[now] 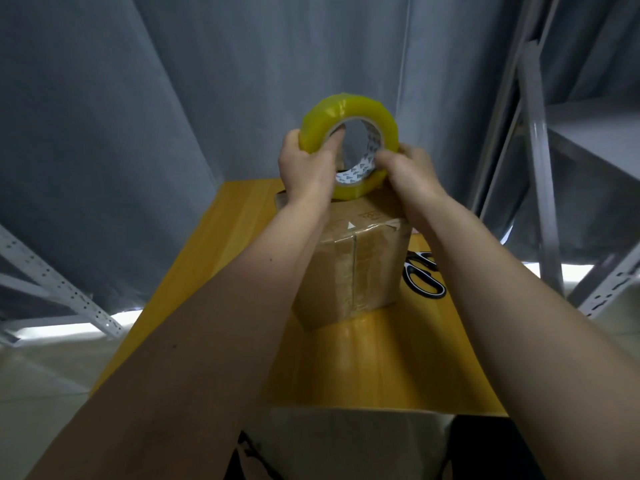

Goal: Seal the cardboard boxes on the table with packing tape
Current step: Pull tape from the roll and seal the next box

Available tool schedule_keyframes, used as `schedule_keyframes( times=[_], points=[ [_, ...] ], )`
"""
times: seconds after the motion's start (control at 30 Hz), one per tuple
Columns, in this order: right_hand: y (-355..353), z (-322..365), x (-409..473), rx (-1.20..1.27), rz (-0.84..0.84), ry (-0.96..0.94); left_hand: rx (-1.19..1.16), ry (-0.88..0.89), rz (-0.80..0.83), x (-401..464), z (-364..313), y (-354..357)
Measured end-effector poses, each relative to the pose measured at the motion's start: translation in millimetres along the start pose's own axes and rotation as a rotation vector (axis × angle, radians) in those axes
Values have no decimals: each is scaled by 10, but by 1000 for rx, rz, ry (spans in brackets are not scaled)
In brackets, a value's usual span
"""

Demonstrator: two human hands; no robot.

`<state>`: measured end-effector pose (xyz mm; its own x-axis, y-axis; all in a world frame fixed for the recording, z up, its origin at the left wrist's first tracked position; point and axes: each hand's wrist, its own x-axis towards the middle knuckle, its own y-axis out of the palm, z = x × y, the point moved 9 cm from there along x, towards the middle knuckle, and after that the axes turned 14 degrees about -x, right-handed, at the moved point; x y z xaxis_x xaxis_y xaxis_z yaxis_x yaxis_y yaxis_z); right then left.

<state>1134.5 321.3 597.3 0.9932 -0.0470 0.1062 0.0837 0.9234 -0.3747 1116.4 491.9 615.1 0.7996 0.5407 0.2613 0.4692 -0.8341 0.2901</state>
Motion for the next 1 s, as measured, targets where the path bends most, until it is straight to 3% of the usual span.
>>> schedule_keyframes(
  times=[0.13,0.23,0.47,0.6,0.77,1.0],
  points=[
    [65,-62,14,-151,66,-19,-104,-147,-140,-12,152,-78],
    [39,-74,29,-210,47,-10,-101,-224,-137,-25,206,-57],
    [5,-103,62,-314,-25,26,-71,-179,-97,-25,198,-47],
    [10,-128,92,-262,-54,51,-134,-179,-169,-21,182,-106],
    [18,-194,104,-137,-69,115,-514,-303,-334,24,346,-263],
    [2,-79,62,-322,-100,7,-603,-362,-285,7,421,-219]
  ],
)
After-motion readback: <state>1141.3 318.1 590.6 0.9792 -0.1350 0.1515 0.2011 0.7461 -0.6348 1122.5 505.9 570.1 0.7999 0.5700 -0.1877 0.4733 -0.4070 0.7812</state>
